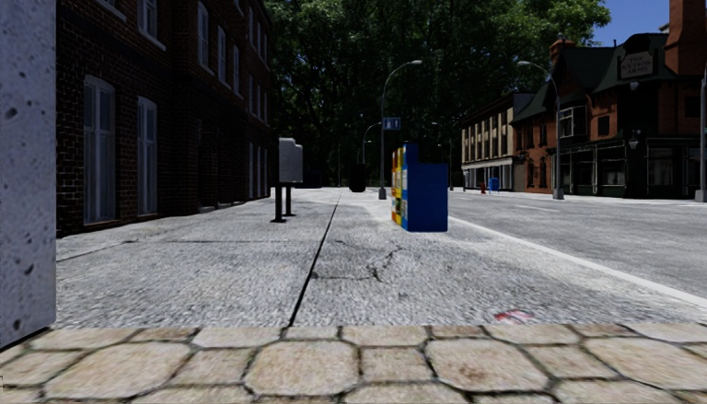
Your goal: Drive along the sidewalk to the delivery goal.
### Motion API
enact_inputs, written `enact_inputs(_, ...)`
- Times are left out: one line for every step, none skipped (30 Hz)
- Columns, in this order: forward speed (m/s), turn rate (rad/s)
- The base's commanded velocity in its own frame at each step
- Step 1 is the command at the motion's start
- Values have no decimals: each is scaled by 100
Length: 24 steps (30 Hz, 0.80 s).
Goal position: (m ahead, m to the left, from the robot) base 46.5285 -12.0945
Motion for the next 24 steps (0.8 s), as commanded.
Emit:
enact_inputs(200, 0)
enact_inputs(200, 0)
enact_inputs(200, 0)
enact_inputs(200, 0)
enact_inputs(200, 0)
enact_inputs(200, 0)
enact_inputs(200, 0)
enact_inputs(200, 0)
enact_inputs(200, 0)
enact_inputs(200, 0)
enact_inputs(200, 0)
enact_inputs(200, 0)
enact_inputs(200, 0)
enact_inputs(200, 0)
enact_inputs(200, 0)
enact_inputs(200, 0)
enact_inputs(200, 0)
enact_inputs(200, 0)
enact_inputs(200, 0)
enact_inputs(200, 0)
enact_inputs(200, 0)
enact_inputs(200, 0)
enact_inputs(200, 0)
enact_inputs(200, 0)
